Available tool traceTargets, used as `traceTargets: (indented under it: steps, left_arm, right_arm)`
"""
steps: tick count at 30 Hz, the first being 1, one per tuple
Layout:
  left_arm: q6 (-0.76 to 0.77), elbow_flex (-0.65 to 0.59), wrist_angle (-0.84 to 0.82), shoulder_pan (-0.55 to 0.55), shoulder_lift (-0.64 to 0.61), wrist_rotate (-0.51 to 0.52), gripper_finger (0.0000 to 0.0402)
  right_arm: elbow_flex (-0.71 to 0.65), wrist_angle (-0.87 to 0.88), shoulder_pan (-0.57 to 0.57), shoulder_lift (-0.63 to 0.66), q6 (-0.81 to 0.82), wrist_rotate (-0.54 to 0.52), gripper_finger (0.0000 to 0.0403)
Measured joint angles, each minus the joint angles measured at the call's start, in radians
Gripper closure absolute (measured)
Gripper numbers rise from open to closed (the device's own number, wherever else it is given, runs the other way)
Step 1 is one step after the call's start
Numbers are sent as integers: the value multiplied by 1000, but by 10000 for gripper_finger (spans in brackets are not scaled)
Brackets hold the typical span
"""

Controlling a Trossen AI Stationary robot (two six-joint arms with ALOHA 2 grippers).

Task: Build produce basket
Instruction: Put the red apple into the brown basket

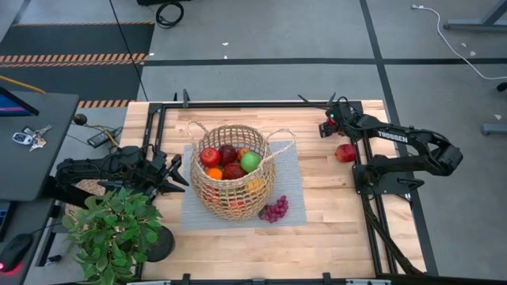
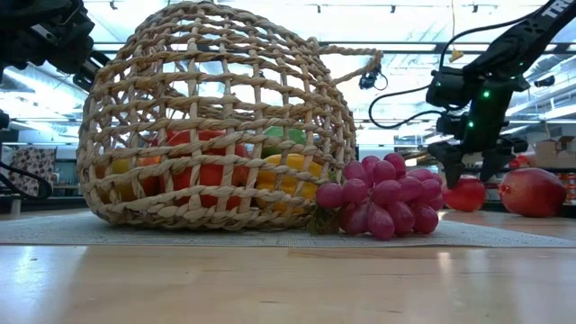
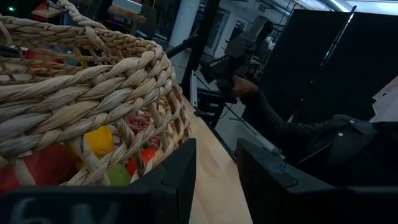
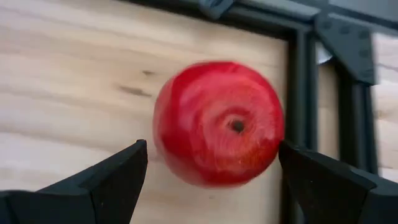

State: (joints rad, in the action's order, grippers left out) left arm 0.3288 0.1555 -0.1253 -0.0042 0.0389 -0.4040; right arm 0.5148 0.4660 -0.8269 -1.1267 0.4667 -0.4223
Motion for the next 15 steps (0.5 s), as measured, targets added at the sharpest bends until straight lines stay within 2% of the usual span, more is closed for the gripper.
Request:
traceTargets:
  steps: [2, 5, 7, 15]
  left_arm:
    - [-1, 0, 0, 0, 0, 0, 280]
    - [0, 0, 0, 0, 0, 0, 280]
    - [0, 0, 0, 0, 0, 0, 280]
    - [0, 0, 0, 0, 0, 0, 280]
  right_arm:
    - [-1, -12, 11, 0, -17, 59, 36]
    - [-1, -104, 36, 0, -64, 220, 37]
    - [1, -147, 57, 0, -70, 268, 37]
    - [62, -113, 123, 0, -59, 208, 37]
